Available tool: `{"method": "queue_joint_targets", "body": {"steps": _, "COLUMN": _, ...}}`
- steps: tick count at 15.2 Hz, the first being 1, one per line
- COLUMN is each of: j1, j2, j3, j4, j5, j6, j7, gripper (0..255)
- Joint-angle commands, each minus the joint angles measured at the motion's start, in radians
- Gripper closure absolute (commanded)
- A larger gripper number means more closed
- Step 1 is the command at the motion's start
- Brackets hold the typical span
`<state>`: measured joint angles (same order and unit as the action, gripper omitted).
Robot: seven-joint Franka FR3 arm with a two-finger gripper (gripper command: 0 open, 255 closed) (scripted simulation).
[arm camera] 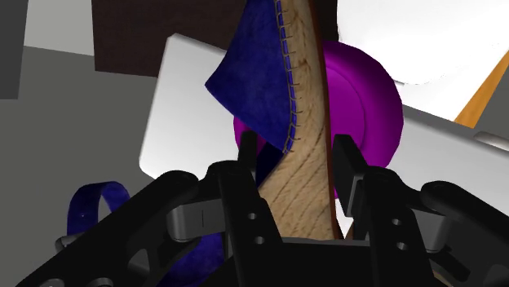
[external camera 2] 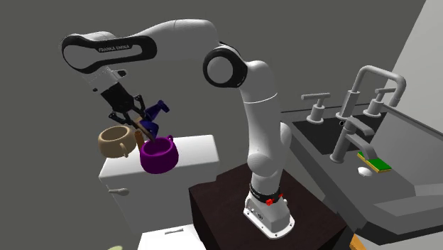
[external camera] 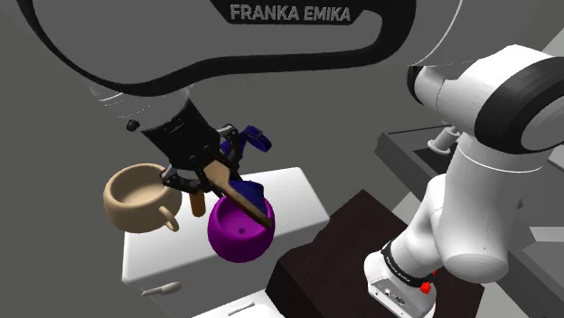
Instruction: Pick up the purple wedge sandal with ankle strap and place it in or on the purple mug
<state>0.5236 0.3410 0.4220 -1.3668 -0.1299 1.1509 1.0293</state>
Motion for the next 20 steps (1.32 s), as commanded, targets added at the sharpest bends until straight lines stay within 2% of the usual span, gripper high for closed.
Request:
{"method": "queue_joint_targets", "body": {"steps": 1, "j1": 0.005, "j2": 0.025, "j3": -0.002, "j4": 0.013, "j5": -0.008, "j6": 0.012, "j7": 0.003, "gripper": 255}}
{"method": "queue_joint_targets", "body": {"steps": 13, "j1": -0.009, "j2": 0.026, "j3": -0.006, "j4": -0.154, "j5": -0.009, "j6": 0.178, "j7": 0.009, "gripper": 255}}
{"method": "queue_joint_targets", "body": {"steps": 20, "j1": -0.009, "j2": 0.026, "j3": -0.006, "j4": -0.154, "j5": -0.009, "j6": 0.178, "j7": 0.009, "gripper": 255}}
